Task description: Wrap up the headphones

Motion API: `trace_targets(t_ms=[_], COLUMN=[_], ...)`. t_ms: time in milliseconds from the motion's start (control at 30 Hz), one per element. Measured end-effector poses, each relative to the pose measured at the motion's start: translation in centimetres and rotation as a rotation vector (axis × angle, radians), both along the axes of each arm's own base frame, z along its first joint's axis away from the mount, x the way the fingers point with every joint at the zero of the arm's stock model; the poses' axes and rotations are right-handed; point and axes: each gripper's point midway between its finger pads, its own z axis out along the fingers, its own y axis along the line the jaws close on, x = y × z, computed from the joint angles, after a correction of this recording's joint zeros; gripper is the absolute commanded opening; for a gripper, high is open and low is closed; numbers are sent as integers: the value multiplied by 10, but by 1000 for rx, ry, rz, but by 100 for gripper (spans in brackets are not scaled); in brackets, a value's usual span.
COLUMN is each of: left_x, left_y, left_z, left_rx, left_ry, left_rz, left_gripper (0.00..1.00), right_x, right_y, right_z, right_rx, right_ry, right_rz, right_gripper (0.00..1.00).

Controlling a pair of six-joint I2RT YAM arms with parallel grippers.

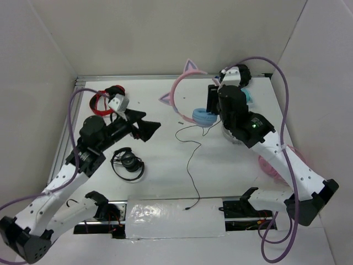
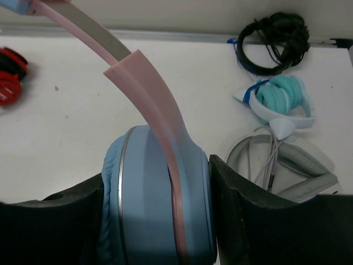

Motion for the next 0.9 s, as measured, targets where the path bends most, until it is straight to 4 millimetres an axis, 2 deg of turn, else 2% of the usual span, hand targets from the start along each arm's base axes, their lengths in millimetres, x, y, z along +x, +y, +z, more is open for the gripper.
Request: trace_targets(t_ms=[67,100,200,367,500,633,900], left_x=[-12,-18,-30,-22,-10,-5,-12], left_y=[10,13,12,-10,-29,-53,-118], left_z=[-2,-5,-26,-87,-136,-156,-187], left_rx=[-1,-3,24,109,151,127,80], left_ry=[-38,-55,-94,-21,62,46,21], left_rz=[10,5,-46,-161,-253,-390,-659], left_gripper=[99,99,99,99,99,99,99], right_x=[2,2,-3,-24,-38,-43,-38], right_y=[-7,-7,-5,10,19,27,44], right_z=[26,31,68,138,180,203,217], right_rx=[29,37,74,143,181,197,202], right_ry=[-36,-45,-95,-195,-261,-288,-284], right_rz=[-1,1,58,223,318,378,430], right_gripper=[0,0,0,0,0,0,0])
